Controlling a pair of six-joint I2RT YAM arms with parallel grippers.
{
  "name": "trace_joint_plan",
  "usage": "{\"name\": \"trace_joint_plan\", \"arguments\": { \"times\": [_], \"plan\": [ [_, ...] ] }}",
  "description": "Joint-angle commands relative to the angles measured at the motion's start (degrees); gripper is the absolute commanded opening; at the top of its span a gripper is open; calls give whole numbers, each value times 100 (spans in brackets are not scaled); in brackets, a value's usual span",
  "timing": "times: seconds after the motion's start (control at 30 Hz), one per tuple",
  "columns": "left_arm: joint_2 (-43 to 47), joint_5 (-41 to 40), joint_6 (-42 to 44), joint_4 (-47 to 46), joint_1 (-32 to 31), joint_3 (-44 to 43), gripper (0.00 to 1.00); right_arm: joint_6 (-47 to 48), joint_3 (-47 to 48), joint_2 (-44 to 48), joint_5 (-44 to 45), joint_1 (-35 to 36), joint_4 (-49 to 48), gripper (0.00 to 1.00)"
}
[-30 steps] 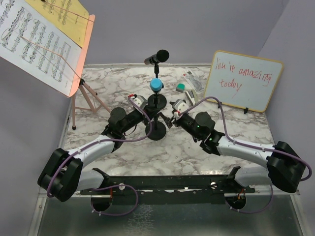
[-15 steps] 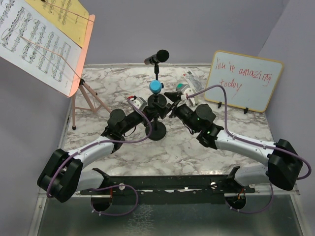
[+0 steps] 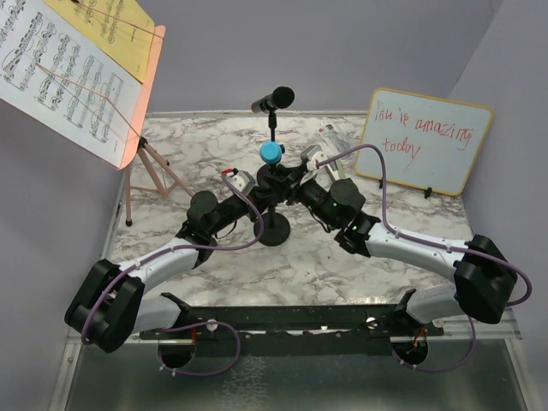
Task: Pack up the instrument practice props
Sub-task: Adjust the microphone stand at the center of the board.
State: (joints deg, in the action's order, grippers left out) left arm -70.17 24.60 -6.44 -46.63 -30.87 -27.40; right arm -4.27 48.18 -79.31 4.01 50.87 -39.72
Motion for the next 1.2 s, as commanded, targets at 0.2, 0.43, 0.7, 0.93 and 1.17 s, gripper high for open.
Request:
{"name": "trace_joint_plan", "arguments": {
  "times": [0.2,0.43,0.7,0.93,1.17],
  "plan": [
    [82,174,-13,93,-42,154,17,302,-124,-113,-65,-8,33,0],
    [182,76,-16,92,-37,199,47,383,-213,-235,-359,-8,71,0],
    [438,-236,35,108,-42,375,58,607,-451,-425,-647,-12,-174,0],
    [547,-475,8,171,-42,527,60,693,-900,-554,-1021,-80,-707,0],
    [762,-665,-103,197,-41,686,60,713,-1306,-807,-1378,-141,-1419,0]
  ]
}}
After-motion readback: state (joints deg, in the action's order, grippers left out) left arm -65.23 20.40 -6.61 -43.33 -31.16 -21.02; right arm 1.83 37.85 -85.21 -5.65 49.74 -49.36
